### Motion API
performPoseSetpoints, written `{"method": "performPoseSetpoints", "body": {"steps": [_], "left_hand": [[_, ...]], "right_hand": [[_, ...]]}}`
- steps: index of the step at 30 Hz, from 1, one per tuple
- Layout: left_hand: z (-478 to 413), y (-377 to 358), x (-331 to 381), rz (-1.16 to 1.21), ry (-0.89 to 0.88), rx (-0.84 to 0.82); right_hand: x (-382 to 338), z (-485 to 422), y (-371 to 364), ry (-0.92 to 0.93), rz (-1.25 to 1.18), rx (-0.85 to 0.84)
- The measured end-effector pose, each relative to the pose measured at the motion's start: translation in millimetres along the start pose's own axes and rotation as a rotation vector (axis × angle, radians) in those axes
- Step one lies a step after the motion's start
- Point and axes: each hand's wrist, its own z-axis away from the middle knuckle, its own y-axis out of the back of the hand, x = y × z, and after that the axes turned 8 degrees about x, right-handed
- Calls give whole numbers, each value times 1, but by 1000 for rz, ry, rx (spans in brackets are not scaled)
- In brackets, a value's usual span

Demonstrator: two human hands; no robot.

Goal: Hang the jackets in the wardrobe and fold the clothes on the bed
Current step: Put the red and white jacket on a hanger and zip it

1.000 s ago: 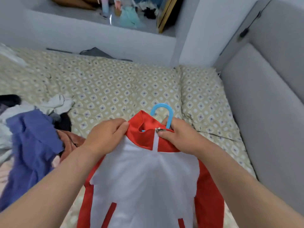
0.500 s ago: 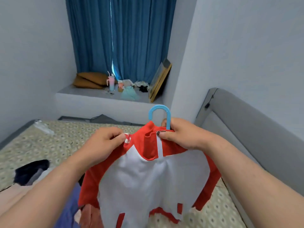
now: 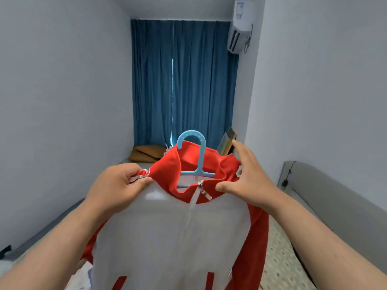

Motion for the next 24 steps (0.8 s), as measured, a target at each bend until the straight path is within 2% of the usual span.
{"method": "performPoseSetpoints", "body": {"steps": [1, 3, 6, 8, 11, 16, 24], "left_hand": [[1, 8, 3, -34, 4, 20], [8, 22, 10, -76, 33, 47], [26, 44, 23, -169, 92, 63], [42, 59, 31, -267, 135, 65], [72, 87, 43, -469, 202, -13], [128, 151, 67, -670, 303, 38], [258, 289, 116, -758, 555, 175]], "right_hand": [[2, 1, 4, -5, -40, -39], [3, 2, 6, 39, 35, -126], [0, 6, -7, 149, 92, -124], [-7, 11, -20, 221, 6, -102], [-27, 21, -41, 311, -112, -173], [-87, 43, -83, 485, -285, -286], [-220, 112, -148, 641, -496, -630]]}}
